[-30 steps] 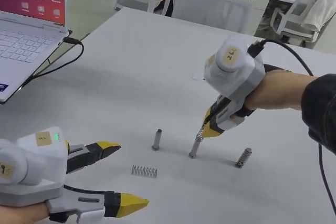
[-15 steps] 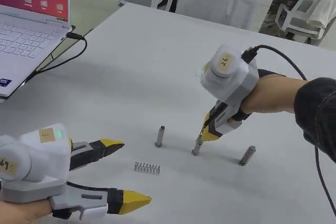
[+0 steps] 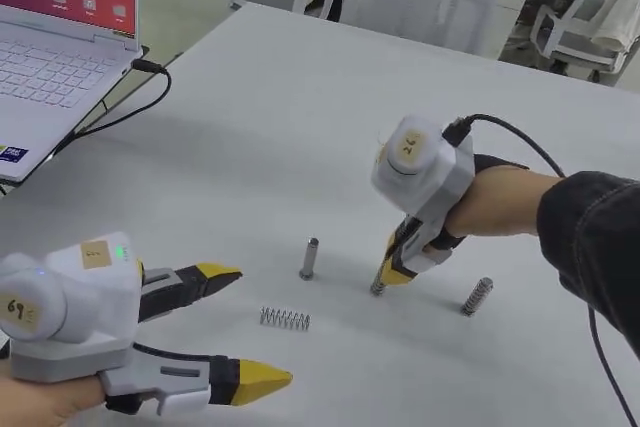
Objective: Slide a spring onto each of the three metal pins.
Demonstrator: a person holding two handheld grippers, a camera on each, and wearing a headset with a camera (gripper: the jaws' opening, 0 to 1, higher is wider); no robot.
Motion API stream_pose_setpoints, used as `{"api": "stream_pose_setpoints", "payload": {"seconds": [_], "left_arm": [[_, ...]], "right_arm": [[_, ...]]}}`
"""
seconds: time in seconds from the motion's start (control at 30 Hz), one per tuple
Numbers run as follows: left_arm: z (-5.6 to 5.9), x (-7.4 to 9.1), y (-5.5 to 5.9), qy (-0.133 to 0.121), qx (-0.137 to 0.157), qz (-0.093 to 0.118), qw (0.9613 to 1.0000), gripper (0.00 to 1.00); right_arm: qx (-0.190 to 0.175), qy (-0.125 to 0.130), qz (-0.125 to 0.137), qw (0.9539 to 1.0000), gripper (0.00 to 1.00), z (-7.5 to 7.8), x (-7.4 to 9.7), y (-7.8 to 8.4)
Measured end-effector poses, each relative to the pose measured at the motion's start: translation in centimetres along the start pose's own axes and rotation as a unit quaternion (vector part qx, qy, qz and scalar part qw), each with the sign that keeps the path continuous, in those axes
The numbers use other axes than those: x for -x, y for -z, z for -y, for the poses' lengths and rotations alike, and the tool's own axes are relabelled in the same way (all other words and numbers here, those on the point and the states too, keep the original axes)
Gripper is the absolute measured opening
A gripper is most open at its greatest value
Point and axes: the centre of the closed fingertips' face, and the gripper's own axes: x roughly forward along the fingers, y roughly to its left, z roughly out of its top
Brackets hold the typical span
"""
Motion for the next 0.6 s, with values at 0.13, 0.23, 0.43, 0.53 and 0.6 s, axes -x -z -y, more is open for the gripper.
{"api": "stream_pose_setpoints", "payload": {"seconds": [0.13,0.23,0.43,0.53,0.6], "left_arm": [[-0.02,-0.02,0.04,0.0,-0.001,-0.001,1.0,0.7],[0.01,-0.01,0.01,0.0,-0.001,-0.001,1.0,0.7],[0.03,0.08,-0.03,0.0,-0.001,0.0,1.0,0.7],[0.1,0.11,-0.06,0.0,-0.001,0.0,1.0,0.7],[0.11,0.08,-0.06,0.001,-0.001,0.0,1.0,0.7]], "right_arm": [[-0.003,0.002,0.003,1.0,0.09,0.07,-0.01,-0.2],[-0.004,0.002,0.002,1.0,0.09,0.11,-0.07,-0.13],[-0.01,0.004,0.002,0.9999,0.13,0.06,-0.18,0.18],[-0.011,0.008,0.001,0.9999,0.14,0.2,-0.1,0.4],[-0.017,0.01,0.005,0.9998,0.16,0.3,0.08,0.58]]}}
